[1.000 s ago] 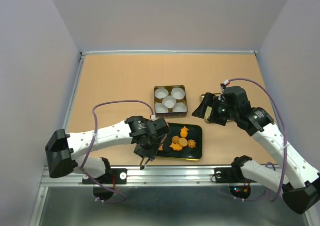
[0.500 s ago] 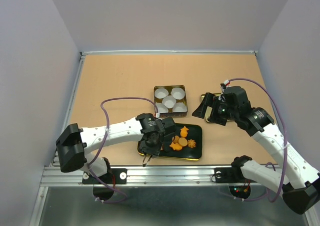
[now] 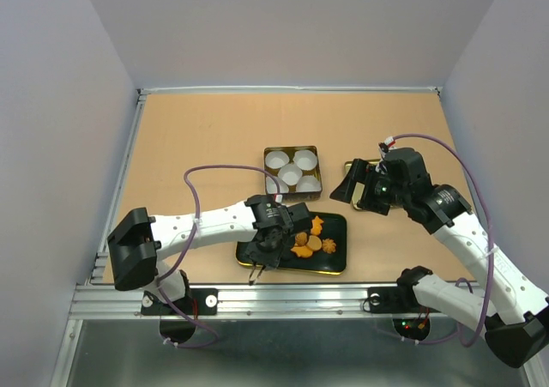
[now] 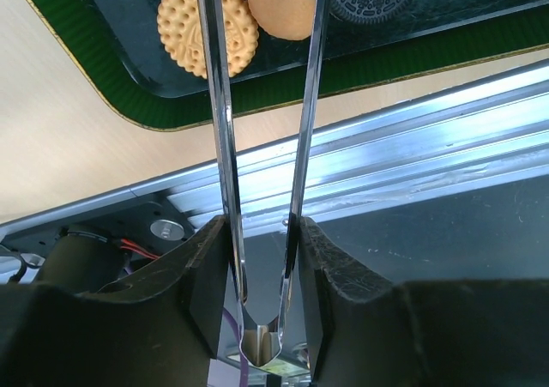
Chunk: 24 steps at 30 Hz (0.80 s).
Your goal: Pack the cookies
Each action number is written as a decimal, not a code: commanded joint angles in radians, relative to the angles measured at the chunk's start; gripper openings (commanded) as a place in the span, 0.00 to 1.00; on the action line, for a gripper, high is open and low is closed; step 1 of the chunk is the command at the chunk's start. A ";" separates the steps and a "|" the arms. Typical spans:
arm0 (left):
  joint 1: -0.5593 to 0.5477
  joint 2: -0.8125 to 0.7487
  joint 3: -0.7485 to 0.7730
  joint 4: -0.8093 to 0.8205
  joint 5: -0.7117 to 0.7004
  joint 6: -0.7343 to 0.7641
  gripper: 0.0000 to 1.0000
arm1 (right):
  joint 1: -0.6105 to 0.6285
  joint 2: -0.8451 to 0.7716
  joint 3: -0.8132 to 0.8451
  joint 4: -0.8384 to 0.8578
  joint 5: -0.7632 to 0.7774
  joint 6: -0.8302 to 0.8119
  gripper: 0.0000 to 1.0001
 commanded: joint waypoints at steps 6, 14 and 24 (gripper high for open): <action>-0.007 -0.066 0.062 -0.051 0.004 -0.035 0.31 | -0.001 -0.018 -0.016 -0.003 0.020 -0.020 1.00; -0.007 -0.169 0.111 -0.051 -0.026 -0.055 0.20 | -0.001 -0.012 -0.016 -0.003 0.018 -0.016 1.00; -0.009 -0.261 0.162 -0.051 -0.095 -0.046 0.16 | -0.001 -0.005 -0.016 -0.003 0.010 -0.006 1.00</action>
